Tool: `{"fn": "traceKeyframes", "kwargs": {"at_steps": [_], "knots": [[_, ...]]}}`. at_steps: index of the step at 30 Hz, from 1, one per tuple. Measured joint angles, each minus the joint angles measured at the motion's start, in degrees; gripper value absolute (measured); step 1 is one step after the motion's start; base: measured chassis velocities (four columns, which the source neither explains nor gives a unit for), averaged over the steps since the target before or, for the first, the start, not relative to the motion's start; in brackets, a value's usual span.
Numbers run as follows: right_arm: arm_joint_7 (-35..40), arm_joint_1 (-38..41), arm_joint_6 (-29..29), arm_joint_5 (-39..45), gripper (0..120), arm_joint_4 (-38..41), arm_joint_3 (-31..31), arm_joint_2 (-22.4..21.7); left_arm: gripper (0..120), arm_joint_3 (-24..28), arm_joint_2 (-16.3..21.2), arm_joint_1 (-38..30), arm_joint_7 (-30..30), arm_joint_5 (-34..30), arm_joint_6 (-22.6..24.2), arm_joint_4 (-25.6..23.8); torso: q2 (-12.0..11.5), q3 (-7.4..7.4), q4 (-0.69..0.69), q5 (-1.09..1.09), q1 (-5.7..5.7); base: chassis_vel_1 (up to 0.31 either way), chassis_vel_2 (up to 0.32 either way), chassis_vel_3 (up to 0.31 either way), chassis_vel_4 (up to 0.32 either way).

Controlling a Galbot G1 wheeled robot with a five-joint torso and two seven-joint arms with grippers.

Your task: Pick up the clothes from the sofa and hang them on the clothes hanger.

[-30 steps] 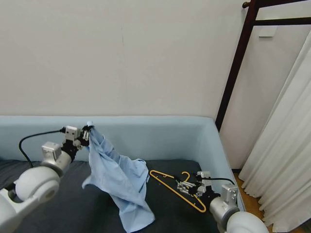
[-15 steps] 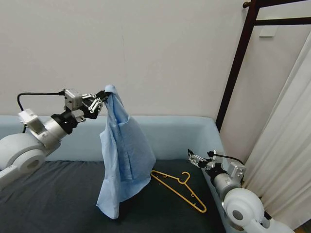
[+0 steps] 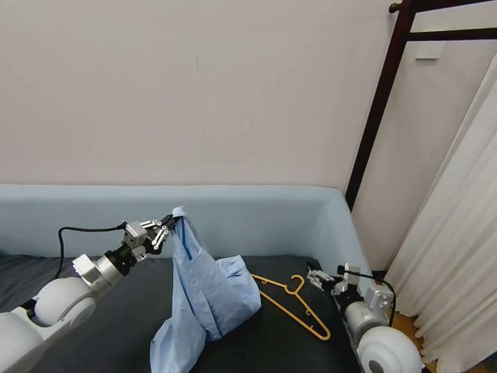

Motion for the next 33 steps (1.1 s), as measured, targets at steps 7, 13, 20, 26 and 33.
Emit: {"fn": "traceKeyframes", "kwargs": {"at_steps": [7,13,20,26,33], "knots": [[-2.9,5.5,-0.4,-8.9,100,-6.3,-8.9,4.5,0,-10.2,0.5,16.6,3.5,5.1,-3.9,-1.5,0.0,0.0,0.08,-0.04,0.0,0.0,0.0,0.0,0.0],[-5.8,12.0,0.5,-15.7,100,-14.7,-18.3,6.3,0,-23.2,-1.0,32.7,4.2,6.8,-6.7,-2.3,0.0,0.0,0.05,0.0,0.0,0.0,0.0,0.0,0.0],[-10.6,19.6,3.9,-24.8,100,-25.4,-28.3,8.5,0,-33.9,-7.6,47.0,6.0,7.3,-9.5,-1.1,0.0,0.0,0.06,-0.02,0.0,0.0,0.0,0.0,0.0],[-15.1,24.3,8.0,-34.1,100,-31.4,-34.8,9.3,0,-35.0,-13.5,49.1,8.8,8.1,-11.7,1.1,0.0,0.0,0.04,-0.03,0.0,0.0,0.0,0.0,0.0],[-16.9,26.1,7.3,-31.7,100,-32.8,-37.5,9.6,0,-35.5,-15.3,49.3,8.9,8.7,-11.9,1.2,0.0,0.0,0.04,-0.01,0.0,0.0,0.0,0.0,0.0]]}}
